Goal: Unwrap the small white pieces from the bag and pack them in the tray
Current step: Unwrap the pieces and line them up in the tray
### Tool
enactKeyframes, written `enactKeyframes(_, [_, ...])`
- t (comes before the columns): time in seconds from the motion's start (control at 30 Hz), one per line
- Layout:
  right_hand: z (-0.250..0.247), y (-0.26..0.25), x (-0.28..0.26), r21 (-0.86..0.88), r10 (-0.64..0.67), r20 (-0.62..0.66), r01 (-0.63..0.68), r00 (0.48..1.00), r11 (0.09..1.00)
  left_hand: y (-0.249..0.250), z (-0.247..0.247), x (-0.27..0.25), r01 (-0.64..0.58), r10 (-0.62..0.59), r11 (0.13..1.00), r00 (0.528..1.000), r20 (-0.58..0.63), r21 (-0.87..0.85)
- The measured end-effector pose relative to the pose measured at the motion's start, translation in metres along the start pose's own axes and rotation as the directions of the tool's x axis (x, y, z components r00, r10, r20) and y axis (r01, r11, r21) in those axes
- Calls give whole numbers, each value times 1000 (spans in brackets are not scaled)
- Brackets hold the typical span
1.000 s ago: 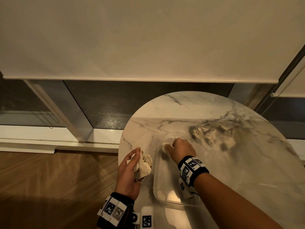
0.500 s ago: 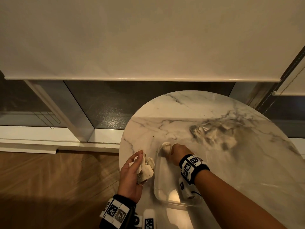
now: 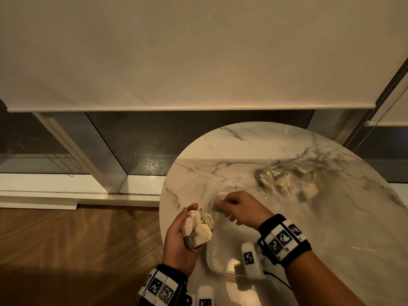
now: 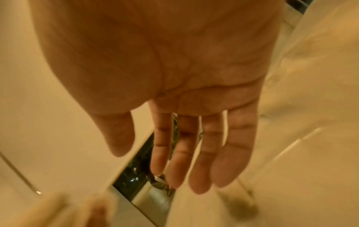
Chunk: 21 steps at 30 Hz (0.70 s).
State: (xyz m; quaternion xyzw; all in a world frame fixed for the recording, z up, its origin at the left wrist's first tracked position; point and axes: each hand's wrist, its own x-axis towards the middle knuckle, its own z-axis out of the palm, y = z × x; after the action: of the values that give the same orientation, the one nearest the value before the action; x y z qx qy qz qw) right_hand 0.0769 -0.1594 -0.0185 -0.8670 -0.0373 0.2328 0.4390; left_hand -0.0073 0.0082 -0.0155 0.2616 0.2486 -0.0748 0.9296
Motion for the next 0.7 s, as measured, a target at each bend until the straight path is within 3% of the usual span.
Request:
enactKeyframes(0.1, [4, -13, -32, 155, -144, 16, 140, 989, 978, -6, 3, 2, -38, 40, 998, 998, -46, 46])
enactKeyframes(0.23, [8, -16, -51, 103, -247, -196, 270, 949, 957, -12, 9, 3, -32, 32, 999, 999, -31, 7])
enactKeyframes(0.37, [8, -17, -61, -51, -240, -148, 235, 960, 971, -13, 20, -6, -6, 10, 998, 998, 68, -65])
enactKeyframes(0.57, [10, -20, -68, -109, -231, -161, 216, 960, 970, -16, 24, -6, -20, 21, 998, 1000, 11, -63])
enactKeyframes(0.7, [10, -23, -71, -110, -283, -156, 268, 946, 957, -18, 17, -2, -20, 19, 999, 1000, -23, -46])
